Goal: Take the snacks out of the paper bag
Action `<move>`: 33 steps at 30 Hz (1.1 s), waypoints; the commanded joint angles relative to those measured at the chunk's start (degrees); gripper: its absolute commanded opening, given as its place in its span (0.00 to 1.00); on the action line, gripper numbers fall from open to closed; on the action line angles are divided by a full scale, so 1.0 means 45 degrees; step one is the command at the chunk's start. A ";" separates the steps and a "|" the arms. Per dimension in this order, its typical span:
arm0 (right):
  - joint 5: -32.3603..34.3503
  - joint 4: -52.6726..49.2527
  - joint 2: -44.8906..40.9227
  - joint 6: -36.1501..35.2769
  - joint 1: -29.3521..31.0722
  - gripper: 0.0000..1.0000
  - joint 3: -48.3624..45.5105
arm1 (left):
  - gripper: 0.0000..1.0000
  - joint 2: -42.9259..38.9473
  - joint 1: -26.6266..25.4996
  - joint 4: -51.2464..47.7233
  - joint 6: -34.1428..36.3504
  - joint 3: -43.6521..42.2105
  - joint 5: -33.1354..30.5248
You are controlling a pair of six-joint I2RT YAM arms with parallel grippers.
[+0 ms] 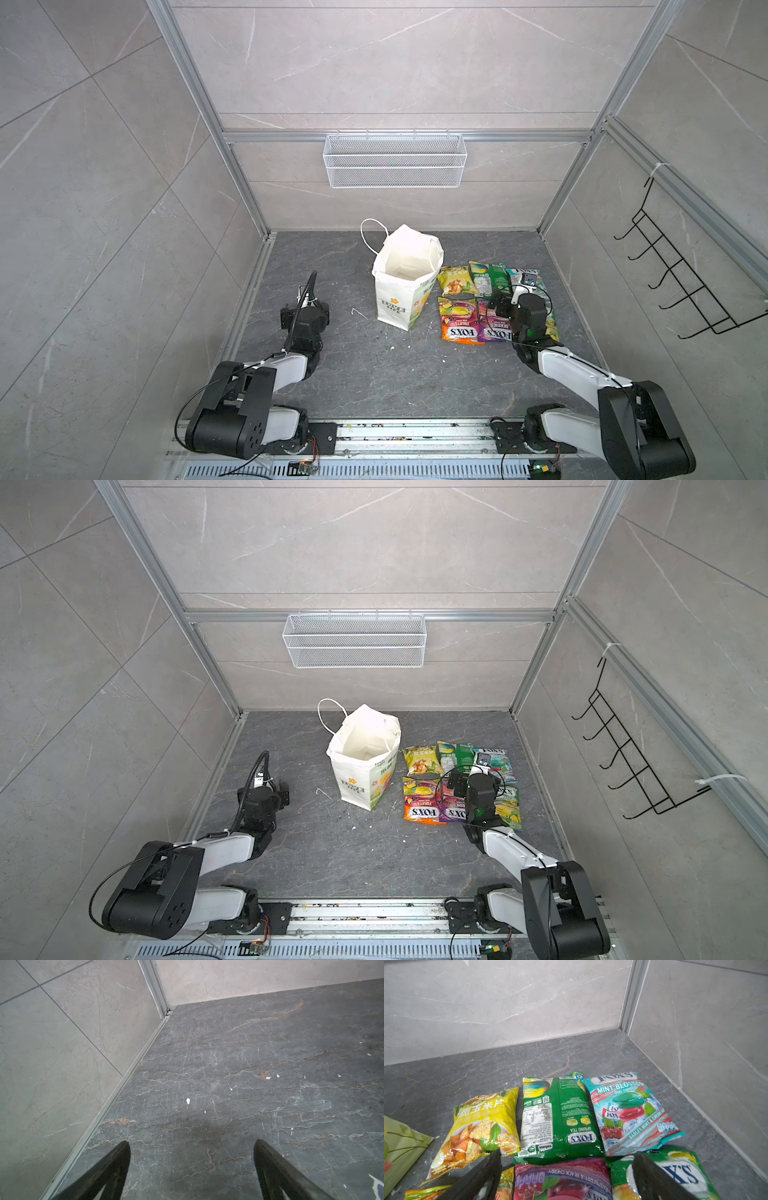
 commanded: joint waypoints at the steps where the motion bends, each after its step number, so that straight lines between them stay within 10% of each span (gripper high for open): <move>1: 0.0387 -0.0900 0.0015 -0.0160 0.0075 1.00 0.0537 | 0.95 0.0728 0.0536 0.2889 0.0292 -0.0372 0.0676; 14: -0.0992 0.4023 0.0695 -0.1859 0.0195 0.99 -0.1942 | 0.95 0.2753 0.0803 0.6760 0.1001 -0.1485 0.3282; 20: -0.0968 0.8034 0.2908 -0.1994 0.0194 1.00 -0.2916 | 0.96 0.2069 0.1360 0.4461 0.0667 -0.0770 0.4447; 25: -0.1586 0.7888 0.3788 -0.2268 0.0212 1.00 -0.2401 | 0.97 0.1983 0.2661 0.0700 -0.0570 0.1141 0.5322; 33: -0.0981 0.4810 0.3835 -0.1723 0.0039 1.00 -0.0803 | 1.00 0.1934 0.3062 0.0596 -0.0757 0.1130 0.5662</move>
